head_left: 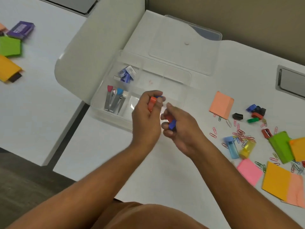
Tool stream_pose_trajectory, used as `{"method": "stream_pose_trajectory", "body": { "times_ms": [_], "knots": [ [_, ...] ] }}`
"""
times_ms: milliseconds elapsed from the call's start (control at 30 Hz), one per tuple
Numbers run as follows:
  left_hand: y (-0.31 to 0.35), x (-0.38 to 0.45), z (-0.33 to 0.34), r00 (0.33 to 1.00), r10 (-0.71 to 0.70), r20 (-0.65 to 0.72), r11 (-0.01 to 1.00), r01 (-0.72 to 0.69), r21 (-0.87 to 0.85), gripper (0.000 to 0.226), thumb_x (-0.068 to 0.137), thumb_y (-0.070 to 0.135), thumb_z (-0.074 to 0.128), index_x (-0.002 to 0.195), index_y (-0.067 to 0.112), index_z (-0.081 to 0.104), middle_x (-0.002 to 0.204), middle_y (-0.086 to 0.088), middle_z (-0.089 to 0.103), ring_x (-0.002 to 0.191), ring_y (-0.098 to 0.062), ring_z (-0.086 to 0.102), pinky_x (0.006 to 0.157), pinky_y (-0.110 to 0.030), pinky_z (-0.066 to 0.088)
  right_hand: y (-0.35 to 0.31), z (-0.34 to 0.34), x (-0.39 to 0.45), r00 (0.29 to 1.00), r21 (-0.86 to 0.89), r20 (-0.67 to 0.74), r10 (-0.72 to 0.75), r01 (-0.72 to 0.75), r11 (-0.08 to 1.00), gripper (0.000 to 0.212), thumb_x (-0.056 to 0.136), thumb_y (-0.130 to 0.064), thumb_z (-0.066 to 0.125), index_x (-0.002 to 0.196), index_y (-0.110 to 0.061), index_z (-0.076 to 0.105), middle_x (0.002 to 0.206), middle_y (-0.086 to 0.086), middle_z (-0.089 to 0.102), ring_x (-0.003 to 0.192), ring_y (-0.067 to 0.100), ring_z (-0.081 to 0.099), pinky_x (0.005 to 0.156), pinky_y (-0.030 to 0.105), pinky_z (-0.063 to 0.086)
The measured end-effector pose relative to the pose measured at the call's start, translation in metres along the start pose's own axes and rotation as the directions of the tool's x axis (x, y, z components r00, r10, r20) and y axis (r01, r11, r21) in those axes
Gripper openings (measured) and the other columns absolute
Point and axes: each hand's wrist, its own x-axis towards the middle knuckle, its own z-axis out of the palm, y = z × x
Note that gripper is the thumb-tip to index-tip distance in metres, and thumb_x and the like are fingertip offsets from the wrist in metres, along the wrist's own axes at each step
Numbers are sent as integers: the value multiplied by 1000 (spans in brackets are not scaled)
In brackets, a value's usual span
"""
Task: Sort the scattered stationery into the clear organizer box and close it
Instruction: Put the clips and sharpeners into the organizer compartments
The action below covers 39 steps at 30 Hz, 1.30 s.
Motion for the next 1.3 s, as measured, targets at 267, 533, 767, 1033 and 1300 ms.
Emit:
{"method": "stream_pose_trajectory", "body": {
  "times_ms": [267, 533, 767, 1033, 1300],
  "knots": [
    [-38, 68, -56, 936, -59, 347, 576, -252, 777, 31, 102, 14, 63, 132, 17, 67, 126, -6, 70, 112, -22, 67, 102, -32, 49, -6, 55, 45, 906, -908, 200, -373, 315, 278, 29, 91, -12, 69, 118, -19, 64, 114, -1, 64, 91, 9, 56, 73, 10, 37],
    [-28, 78, -78, 927, -109, 358, 616, -219, 757, 60, 91, 24, 78, 146, 23, 54, 145, -3, 53, 123, -19, 61, 104, -29, 46, -13, 74, 46, 922, -950, 146, -359, 232, 209, 59, 78, -29, 88, 129, -20, 63, 129, 2, 63, 113, 20, 61, 98, 31, 50],
    [-8, 42, -58, 941, 143, 307, 762, -303, 573, 39, 91, 18, 77, 128, 25, 65, 125, -1, 58, 96, -10, 59, 85, -14, 49, -1, 22, 3, 821, -740, -40, -569, 358, 569, 28, 80, -23, 86, 102, -23, 69, 103, -13, 69, 89, 3, 68, 71, 8, 53],
    [-32, -56, 46, 687, 79, 722, 766, -505, 397, 20, 96, 28, 69, 115, 34, 67, 105, 17, 60, 78, -2, 63, 72, -23, 57, 30, -149, -31, 664, -817, -319, -676, 168, 551, 11, 94, -19, 66, 104, -22, 70, 98, -9, 69, 78, 5, 62, 69, 8, 45],
    [-43, -102, 171, 626, 4, 780, 706, -554, 441, 25, 96, 30, 68, 121, 33, 66, 113, 13, 63, 86, -5, 62, 83, -24, 51, 18, -324, -51, 492, -879, -380, -784, 71, 471, 16, 86, -6, 64, 100, -12, 70, 97, 2, 70, 83, 16, 59, 82, 31, 48]
  ]
}}
